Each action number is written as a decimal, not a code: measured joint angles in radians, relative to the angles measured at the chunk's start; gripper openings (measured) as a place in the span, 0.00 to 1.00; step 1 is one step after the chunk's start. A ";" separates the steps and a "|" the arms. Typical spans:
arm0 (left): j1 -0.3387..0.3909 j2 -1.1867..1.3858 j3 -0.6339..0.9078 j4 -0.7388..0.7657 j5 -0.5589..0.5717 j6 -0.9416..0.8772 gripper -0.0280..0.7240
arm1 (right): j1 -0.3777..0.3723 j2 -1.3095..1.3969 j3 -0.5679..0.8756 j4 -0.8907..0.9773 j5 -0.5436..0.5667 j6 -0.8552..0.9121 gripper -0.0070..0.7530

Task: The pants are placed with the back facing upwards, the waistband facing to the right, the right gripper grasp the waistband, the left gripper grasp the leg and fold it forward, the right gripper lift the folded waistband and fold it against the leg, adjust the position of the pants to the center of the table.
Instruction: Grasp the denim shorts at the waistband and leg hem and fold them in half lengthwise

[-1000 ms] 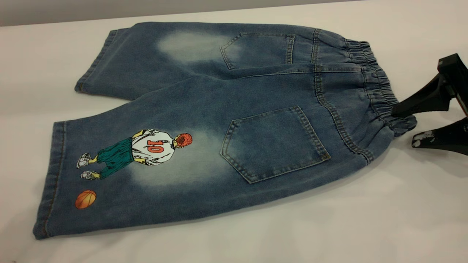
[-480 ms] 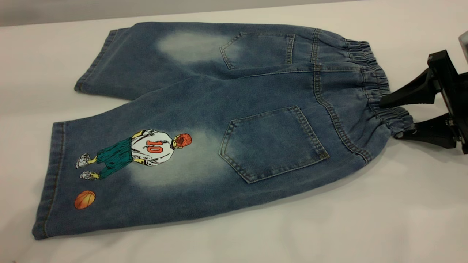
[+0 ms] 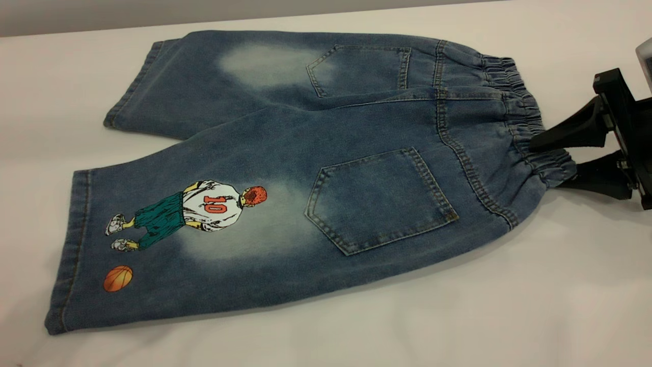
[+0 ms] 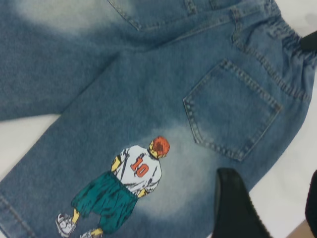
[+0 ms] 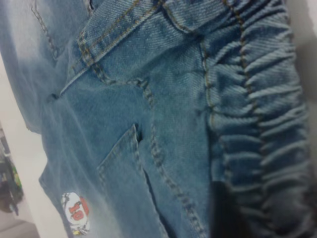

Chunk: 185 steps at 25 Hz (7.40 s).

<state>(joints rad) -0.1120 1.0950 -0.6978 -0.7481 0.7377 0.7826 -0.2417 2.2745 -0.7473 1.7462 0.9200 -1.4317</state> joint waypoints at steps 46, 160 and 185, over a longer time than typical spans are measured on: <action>-0.224 0.700 0.323 0.674 -0.612 -0.108 0.52 | 0.000 -0.001 0.002 -0.002 0.138 0.014 0.05; -0.038 0.344 -0.077 0.835 -0.651 -0.258 0.09 | -0.096 -0.355 0.256 -0.005 0.302 0.346 0.05; -0.111 0.969 -0.632 0.835 -0.564 -0.212 0.09 | 0.004 -0.246 -0.002 -0.001 -0.009 0.588 0.05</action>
<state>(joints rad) -0.2234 2.0641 -1.3297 0.0865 0.1738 0.5703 -0.2377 2.0282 -0.7497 1.7451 0.9111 -0.8439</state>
